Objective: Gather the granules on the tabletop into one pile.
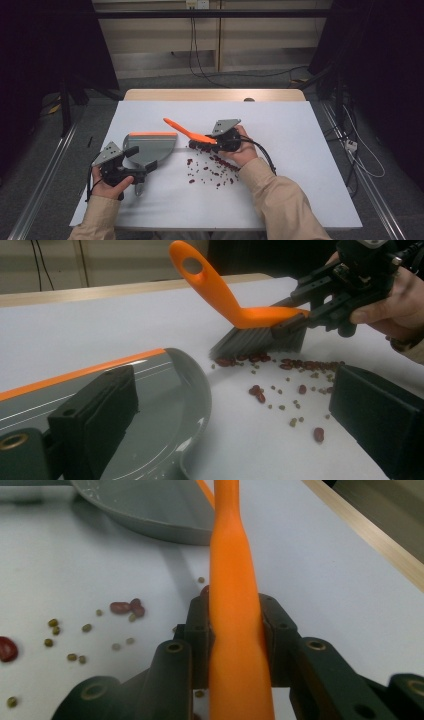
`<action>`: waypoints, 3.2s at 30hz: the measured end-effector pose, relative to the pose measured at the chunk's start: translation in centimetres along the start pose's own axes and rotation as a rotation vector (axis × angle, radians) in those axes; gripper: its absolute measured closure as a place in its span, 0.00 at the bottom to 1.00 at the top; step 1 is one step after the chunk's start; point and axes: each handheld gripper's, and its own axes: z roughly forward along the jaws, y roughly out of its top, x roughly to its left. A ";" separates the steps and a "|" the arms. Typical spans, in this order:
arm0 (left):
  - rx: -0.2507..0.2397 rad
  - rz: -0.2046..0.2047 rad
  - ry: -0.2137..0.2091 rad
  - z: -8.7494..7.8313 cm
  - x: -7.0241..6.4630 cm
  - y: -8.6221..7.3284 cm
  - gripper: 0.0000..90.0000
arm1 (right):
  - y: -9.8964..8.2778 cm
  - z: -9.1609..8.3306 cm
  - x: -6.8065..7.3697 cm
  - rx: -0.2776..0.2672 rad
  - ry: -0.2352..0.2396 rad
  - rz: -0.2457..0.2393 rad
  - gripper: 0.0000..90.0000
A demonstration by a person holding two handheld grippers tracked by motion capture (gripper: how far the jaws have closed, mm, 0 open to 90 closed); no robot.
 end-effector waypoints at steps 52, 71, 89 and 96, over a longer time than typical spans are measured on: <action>0.000 -0.004 0.010 -0.4 0.4 -0.1 0.06 | 1.1 0.4 2.1 -0.009 0.093 -0.079 0.79; -0.003 0.002 0.007 -0.4 0.1 0.1 0.06 | 0.3 -1.6 4.1 -0.009 0.101 -0.087 0.79; -0.011 -0.002 0.006 -0.5 0.2 0.2 0.06 | 1.0 -3.7 3.9 -0.123 -0.082 0.190 0.79; -0.009 0.004 0.005 -0.5 0.1 0.2 0.06 | 1.9 -3.8 5.8 -0.173 -0.113 0.270 0.79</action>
